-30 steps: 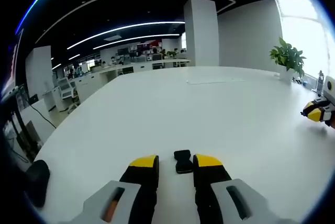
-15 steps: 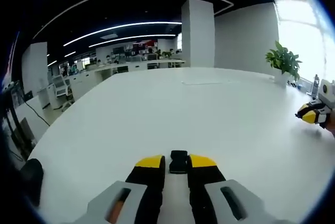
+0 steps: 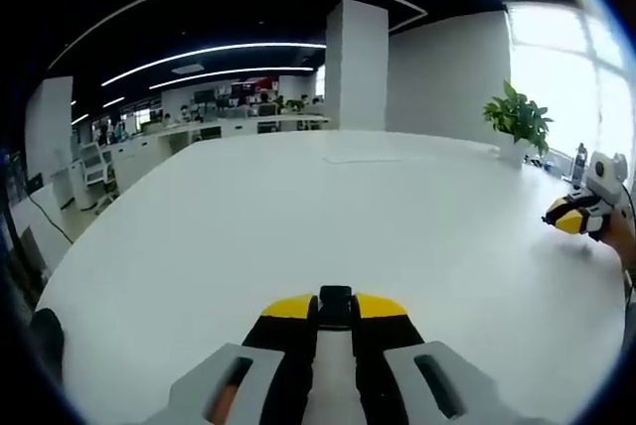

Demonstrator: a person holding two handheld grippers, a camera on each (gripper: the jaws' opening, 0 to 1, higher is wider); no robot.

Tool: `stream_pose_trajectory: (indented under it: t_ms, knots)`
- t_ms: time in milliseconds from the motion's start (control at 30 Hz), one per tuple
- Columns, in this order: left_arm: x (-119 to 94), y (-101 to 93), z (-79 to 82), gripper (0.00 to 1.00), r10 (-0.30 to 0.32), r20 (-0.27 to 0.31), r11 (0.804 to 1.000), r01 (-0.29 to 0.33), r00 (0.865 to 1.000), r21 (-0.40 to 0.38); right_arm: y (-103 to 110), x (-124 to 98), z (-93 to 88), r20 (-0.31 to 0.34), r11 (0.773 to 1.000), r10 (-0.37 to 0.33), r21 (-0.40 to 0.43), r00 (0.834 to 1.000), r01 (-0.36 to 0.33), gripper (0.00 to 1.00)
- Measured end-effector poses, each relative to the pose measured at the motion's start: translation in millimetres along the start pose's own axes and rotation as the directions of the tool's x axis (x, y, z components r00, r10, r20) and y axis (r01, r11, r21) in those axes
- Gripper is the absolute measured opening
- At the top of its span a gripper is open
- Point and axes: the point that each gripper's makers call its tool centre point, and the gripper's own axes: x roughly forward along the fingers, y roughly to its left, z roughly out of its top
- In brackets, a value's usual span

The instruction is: Snap the two parts of the plastic buckle together until the buckle closes and remains connected.

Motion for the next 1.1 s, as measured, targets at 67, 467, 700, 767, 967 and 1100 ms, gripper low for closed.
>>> stream_pose_trajectory:
  t_ms: [67, 467, 700, 767, 967, 1100]
  knots:
    - [1, -3.3, 0.5, 0.12, -0.018, 0.001, 1.0, 0.018, 1.0, 0.006, 1, 0, 0.5, -0.001, 1.0, 0.006, -0.007, 1.0, -0.006, 0.12]
    - [0, -28.9, -0.1, 0.12, -0.146, -0.015, 0.988, 0.147, 0.989, 0.037, 10, 3, -1.6, -0.024, 0.997, 0.057, -0.043, 0.998, -0.058, 0.12]
    - [1, -40.9, -1.8, 0.12, -0.208, -0.019, 0.977, 0.208, 0.978, 0.052, 16, 5, -8.3, -0.058, 0.994, 0.089, -0.054, 0.994, -0.092, 0.12]
    - [1, -43.5, -1.9, 0.12, -0.219, -0.02, 0.973, 0.22, 0.975, 0.063, 17, 6, -8.8, -0.06, 0.994, 0.095, -0.053, 0.994, -0.098, 0.12]
    - [-3, -70.8, -1.7, 0.12, -0.361, -0.03, 0.925, 0.362, 0.932, 0.118, 23, 10, -14.1, -0.072, 0.987, 0.153, -0.036, 0.986, -0.156, 0.11]
    - [-5, -81.5, -1.2, 0.12, -0.409, -0.035, 0.9, 0.41, 0.912, 0.149, 25, 11, -15.6, -0.071, 0.985, 0.17, -0.028, 0.983, -0.172, 0.12]
